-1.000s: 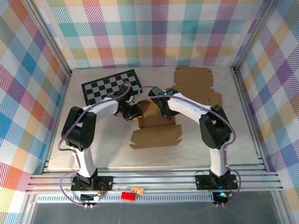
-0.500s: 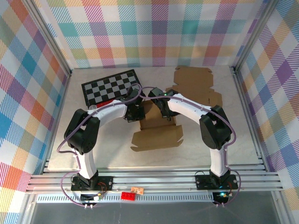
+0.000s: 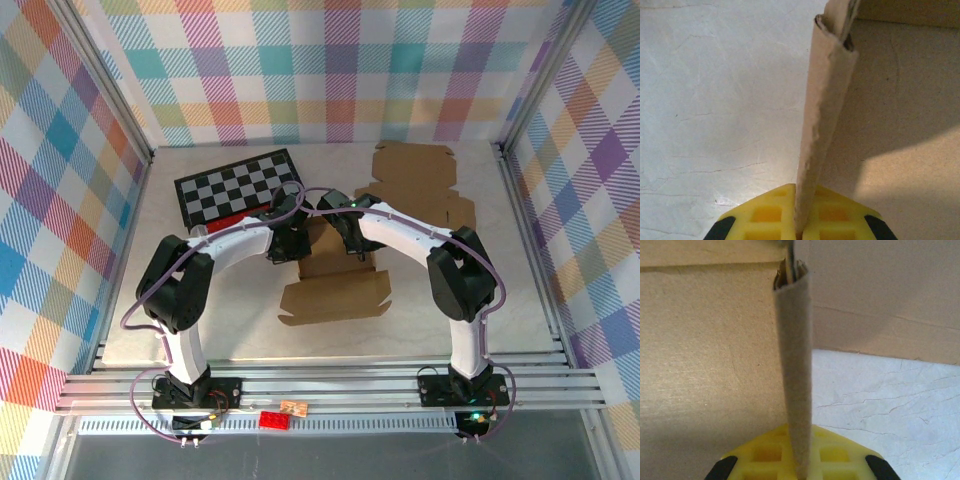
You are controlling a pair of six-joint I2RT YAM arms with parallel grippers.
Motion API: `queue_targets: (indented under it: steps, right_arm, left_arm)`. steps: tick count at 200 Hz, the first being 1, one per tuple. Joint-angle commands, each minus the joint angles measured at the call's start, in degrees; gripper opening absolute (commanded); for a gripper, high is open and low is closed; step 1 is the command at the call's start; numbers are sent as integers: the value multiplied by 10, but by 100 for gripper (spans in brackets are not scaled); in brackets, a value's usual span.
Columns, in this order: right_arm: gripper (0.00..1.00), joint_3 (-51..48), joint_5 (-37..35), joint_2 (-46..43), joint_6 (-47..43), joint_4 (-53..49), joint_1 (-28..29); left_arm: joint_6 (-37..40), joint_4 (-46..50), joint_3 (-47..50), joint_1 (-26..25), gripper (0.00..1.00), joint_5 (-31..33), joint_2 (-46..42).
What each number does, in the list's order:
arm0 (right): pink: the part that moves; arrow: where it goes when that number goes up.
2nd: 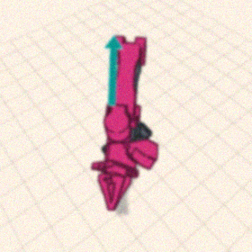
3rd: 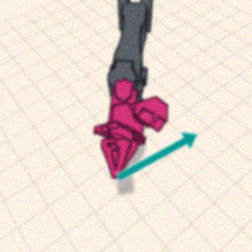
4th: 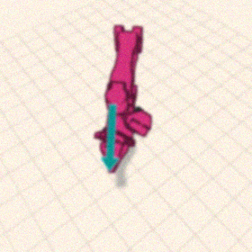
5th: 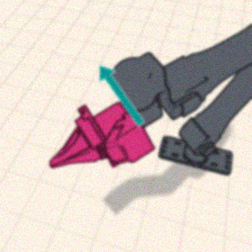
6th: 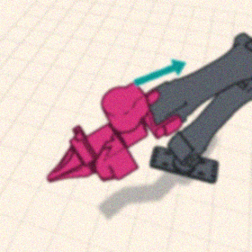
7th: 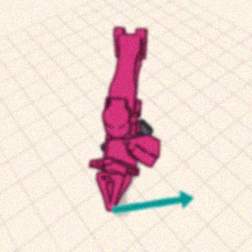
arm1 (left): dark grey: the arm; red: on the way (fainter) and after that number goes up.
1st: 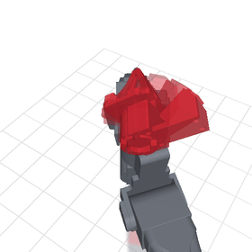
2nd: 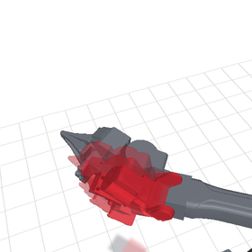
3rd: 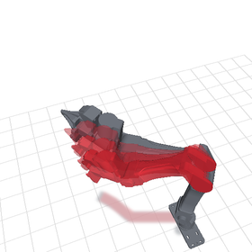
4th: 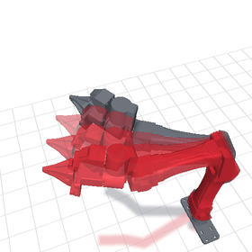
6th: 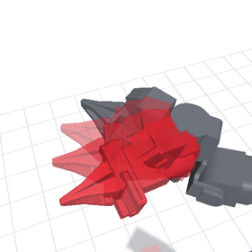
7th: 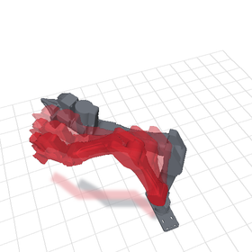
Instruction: Fold the paper box
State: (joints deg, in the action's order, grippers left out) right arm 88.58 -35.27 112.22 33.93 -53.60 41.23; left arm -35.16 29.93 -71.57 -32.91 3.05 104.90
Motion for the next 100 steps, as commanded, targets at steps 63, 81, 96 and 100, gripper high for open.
queue_targets:
  steps: [63,81,96,100]
  right_arm:
    - [0,10,-10,13,35,-47,2]
    - [0,18,-14,24,49,-66,2]
    - [0,32,-16,36,68,-91,2]
    - [0,38,-16,40,77,-102,2]
  left_arm:
    - [-19,35,0,-10,0,44,-28]
    - [-15,41,-4,-10,0,41,-24]
    - [-17,43,-5,-11,0,42,-22]
    - [-17,44,-5,-11,0,43,-22]
